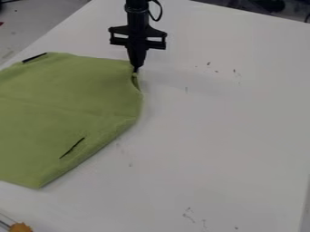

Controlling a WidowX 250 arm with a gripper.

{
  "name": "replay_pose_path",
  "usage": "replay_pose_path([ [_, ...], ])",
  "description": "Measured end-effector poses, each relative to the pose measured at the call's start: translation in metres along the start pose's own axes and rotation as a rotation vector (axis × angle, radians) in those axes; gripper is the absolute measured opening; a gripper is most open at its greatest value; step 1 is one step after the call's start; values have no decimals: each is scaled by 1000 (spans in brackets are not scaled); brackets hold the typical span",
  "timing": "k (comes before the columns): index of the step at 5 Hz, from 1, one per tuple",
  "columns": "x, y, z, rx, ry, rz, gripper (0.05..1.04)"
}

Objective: Unfold the cloth from top right

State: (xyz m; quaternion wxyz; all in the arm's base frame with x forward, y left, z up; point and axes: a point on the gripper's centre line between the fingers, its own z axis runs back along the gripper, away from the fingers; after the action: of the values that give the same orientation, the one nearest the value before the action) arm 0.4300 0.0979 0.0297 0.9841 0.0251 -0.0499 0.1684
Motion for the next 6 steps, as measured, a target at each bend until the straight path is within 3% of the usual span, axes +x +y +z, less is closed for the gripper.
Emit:
replay_pose_path([
  [1,1,2,0,13,5,130,74],
  [2,-5,2,-12,16,-6,212,216],
  [3,-5,3,6,41,-35,195,461],
  [4,-6,-2,29,30,-71,162,769],
  [5,-7,-5,44,6,-76,151,994],
  [6,-9,-5,72,-6,-113,40,1002],
])
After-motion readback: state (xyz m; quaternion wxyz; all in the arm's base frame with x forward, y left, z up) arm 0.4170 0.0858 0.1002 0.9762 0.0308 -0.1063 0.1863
